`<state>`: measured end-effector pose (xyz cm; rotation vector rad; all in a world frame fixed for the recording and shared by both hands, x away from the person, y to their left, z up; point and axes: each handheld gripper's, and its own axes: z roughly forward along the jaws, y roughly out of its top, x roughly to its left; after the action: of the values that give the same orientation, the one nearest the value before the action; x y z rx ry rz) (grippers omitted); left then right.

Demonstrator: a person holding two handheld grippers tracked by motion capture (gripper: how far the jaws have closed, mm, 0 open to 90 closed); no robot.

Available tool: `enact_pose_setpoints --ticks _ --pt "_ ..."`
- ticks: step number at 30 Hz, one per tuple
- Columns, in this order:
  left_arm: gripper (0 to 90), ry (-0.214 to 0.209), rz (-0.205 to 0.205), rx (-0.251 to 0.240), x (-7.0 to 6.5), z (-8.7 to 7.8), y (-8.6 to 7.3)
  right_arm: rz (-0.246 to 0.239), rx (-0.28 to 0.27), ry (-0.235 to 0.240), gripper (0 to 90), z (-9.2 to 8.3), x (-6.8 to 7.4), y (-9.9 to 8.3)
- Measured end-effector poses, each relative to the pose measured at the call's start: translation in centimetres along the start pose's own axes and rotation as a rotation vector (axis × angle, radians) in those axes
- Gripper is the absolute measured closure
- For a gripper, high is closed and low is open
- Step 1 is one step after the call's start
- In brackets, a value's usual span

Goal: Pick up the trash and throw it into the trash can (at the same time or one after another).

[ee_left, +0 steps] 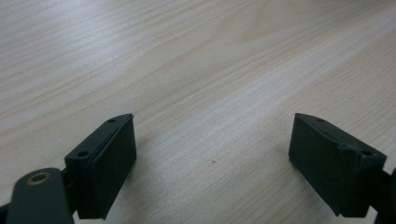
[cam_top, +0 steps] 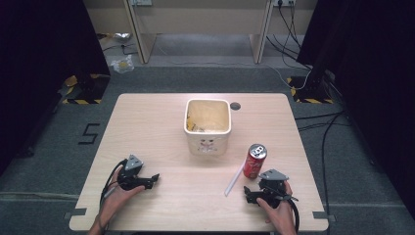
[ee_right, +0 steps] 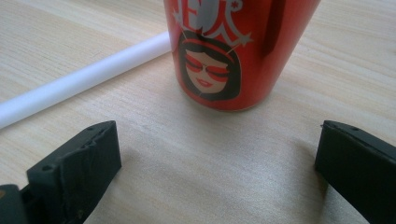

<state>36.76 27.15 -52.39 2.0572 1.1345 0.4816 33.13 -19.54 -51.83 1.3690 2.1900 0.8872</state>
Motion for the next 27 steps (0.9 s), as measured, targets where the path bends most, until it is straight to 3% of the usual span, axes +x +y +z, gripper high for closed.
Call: enact_pose_setpoints --ticks 4,8,14,27 --pt "14.1 0.0 0.0 0.0 0.0 0.0 0.0 0.005 -0.004 0.001 3.6 -0.2 -0.1 -0.1" --pt "14.1 0.0 0.0 0.0 0.0 0.0 0.0 -0.007 -0.032 0.004 16.2 -0.5 -0.2 -0.3" --pt "14.1 0.0 0.0 0.0 0.0 0.0 0.0 -0.046 -0.029 -0.005 15.4 -1.2 0.0 -0.3" --pt "14.1 0.0 0.0 0.0 0.0 0.0 0.0 -0.051 -0.124 -0.011 15.4 -3.0 -0.2 0.8"
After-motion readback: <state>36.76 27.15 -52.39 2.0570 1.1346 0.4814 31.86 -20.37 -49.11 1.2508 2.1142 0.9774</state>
